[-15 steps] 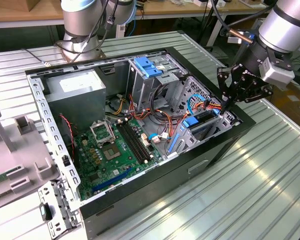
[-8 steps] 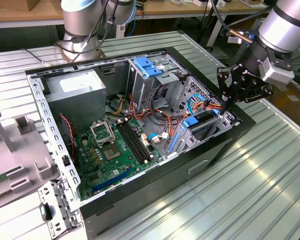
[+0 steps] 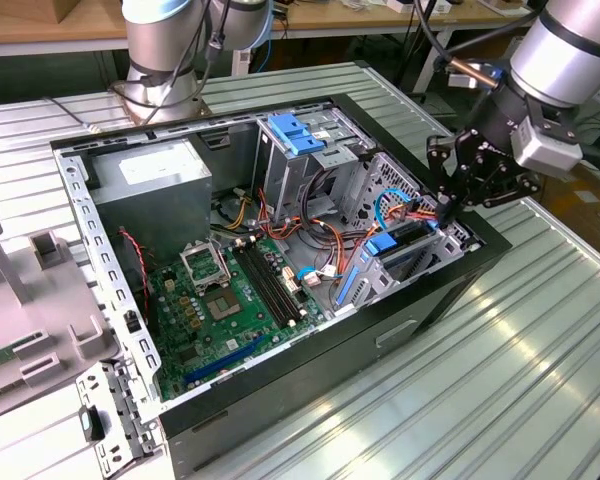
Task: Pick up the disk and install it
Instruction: 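Insert the first disk wire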
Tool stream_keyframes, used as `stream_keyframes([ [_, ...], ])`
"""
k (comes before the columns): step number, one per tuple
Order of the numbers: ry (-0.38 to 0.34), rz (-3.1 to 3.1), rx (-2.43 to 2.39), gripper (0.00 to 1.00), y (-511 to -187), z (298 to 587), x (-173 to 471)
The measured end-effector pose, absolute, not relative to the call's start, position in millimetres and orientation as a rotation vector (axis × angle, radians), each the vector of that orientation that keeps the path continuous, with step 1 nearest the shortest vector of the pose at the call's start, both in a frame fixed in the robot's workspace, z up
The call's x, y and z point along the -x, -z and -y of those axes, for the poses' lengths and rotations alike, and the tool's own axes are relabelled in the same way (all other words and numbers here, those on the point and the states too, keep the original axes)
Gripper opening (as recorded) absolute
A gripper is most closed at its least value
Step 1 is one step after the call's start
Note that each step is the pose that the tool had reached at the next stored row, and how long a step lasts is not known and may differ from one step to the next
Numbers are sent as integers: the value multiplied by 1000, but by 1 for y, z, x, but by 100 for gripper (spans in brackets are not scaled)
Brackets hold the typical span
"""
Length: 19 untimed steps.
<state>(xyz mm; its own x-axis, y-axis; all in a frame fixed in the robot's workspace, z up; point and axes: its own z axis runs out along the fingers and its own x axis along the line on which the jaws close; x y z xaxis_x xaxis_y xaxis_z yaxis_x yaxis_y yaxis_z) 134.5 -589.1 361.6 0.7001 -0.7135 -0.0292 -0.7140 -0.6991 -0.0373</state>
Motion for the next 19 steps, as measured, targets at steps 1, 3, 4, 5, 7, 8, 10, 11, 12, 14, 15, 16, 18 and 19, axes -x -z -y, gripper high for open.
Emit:
stream_keyframes([
  [1,-19,-1199,2854,17,-362,589,-132],
  [3,-19,-1199,2854,17,-362,589,-126],
  [4,-19,-1199,2854,17,-362,589,-122],
  [5,-19,-1199,2854,17,-362,589,-120],
  [7,-19,-1199,2854,17,-362,589,-113],
  [8,-19,-1199,2854,17,-362,589,-111],
  [10,-19,-1199,2854,17,-361,589,-105],
  [11,-19,-1213,2848,17,-361,589,-104],
  [12,-19,-1229,2841,17,-360,589,-104],
  [14,-18,-1265,2825,17,-359,589,-104],
  [15,-18,-1275,2820,17,-359,588,-104],
  [16,-17,-1279,2818,17,-359,587,-104],
  [18,-17,-1285,2816,17,-359,586,-102],
  [19,-17,-1288,2814,17,-359,585,-100],
])
